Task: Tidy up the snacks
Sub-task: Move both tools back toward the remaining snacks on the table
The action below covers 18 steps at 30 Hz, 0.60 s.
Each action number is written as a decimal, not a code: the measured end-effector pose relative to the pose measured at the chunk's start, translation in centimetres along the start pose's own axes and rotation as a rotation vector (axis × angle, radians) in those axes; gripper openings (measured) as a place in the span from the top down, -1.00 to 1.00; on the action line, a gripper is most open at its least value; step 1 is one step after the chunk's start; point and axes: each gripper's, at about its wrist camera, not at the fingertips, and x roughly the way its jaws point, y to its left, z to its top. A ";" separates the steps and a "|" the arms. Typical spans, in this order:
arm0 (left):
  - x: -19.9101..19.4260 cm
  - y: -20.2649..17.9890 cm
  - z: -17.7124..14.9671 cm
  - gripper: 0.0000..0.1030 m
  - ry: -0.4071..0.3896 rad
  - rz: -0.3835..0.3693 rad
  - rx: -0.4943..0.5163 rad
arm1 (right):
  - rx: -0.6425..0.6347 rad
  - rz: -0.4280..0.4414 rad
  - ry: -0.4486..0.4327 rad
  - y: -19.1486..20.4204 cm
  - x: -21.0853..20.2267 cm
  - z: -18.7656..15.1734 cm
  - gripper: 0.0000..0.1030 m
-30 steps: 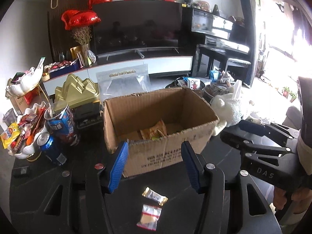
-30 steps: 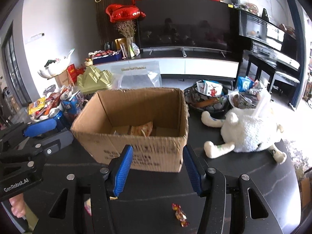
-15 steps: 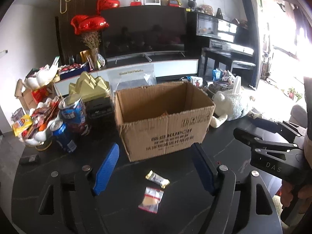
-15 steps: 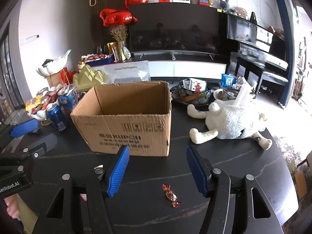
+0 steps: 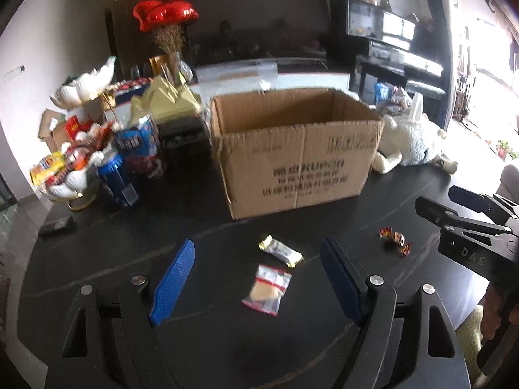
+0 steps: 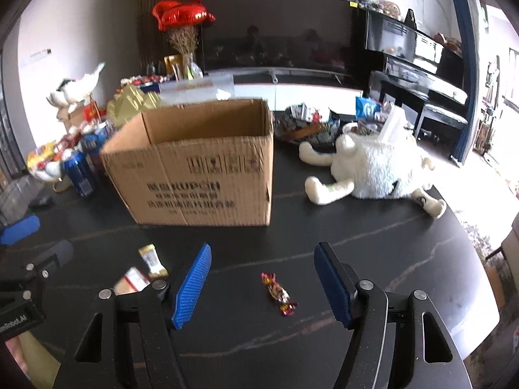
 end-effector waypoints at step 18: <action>6.8 -0.8 -3.9 -0.55 0.196 0.011 0.024 | 0.050 0.011 0.196 -0.9 6.5 -3.8 -0.30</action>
